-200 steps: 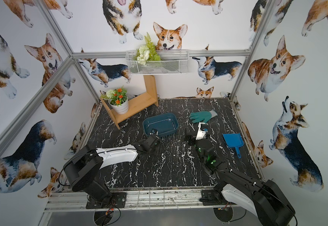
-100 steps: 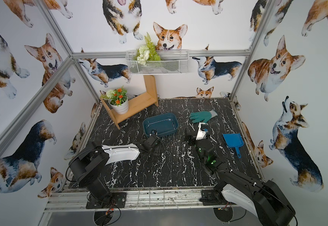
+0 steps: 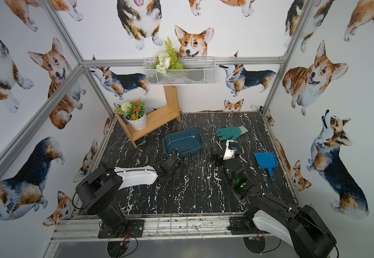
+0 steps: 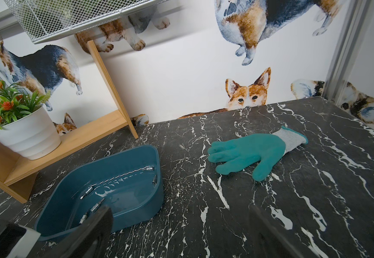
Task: Put the bit on the desktop into the storage box
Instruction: Pick up the screwdriver bit from the center of the board.
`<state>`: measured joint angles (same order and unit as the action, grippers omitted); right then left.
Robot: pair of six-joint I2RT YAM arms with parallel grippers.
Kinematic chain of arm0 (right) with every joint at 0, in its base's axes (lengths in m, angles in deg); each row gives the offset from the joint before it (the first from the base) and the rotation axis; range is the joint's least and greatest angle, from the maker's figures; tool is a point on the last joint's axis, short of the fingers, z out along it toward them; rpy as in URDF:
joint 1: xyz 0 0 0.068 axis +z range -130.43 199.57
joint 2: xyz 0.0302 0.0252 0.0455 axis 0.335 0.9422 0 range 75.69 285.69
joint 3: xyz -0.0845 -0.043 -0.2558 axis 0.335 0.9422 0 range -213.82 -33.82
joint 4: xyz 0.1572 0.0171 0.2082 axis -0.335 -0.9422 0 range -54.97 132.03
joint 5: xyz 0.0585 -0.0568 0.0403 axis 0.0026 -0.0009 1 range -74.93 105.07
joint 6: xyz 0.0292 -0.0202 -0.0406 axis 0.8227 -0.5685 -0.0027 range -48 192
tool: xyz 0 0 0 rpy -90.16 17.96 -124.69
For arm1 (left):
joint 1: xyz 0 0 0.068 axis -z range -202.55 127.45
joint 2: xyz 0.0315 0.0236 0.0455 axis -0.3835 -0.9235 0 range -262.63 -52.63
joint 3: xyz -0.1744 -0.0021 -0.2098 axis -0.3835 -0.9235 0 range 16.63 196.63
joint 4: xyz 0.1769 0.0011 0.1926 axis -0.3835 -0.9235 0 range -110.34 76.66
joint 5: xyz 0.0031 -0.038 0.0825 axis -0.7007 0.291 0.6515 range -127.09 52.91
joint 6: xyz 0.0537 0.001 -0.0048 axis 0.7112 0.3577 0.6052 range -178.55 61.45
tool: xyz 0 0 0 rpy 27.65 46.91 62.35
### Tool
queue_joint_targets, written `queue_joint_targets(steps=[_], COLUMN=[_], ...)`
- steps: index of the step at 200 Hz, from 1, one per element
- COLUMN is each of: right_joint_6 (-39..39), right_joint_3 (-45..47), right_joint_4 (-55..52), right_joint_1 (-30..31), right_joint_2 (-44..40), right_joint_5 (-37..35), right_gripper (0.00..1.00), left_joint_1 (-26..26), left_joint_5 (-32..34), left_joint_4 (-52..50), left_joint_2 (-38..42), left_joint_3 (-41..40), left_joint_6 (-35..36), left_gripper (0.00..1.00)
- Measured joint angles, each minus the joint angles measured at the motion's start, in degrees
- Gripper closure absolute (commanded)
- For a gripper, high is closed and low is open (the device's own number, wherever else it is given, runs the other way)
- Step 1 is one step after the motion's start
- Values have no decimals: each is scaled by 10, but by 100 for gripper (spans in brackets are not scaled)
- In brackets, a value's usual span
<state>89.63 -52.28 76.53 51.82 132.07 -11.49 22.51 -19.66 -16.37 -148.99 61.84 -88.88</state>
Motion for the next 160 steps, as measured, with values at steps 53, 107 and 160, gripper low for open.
queue_joint_targets(steps=[53,107,160], right_joint_6=[0,0,0], right_joint_3=[0,1,1], right_joint_4=[0,0,0], right_joint_1=[0,0,0], right_joint_2=[0,0,0], right_joint_5=[0,0,-2], right_gripper=[0,0,0], left_joint_1=[0,0,0], left_joint_5=[-15,-24,-29], left_joint_4=[2,5,7], left_joint_2=[3,-8,-9], left_joint_3=[-1,6,6], left_joint_6=[6,15,19], left_gripper=[59,69,81])
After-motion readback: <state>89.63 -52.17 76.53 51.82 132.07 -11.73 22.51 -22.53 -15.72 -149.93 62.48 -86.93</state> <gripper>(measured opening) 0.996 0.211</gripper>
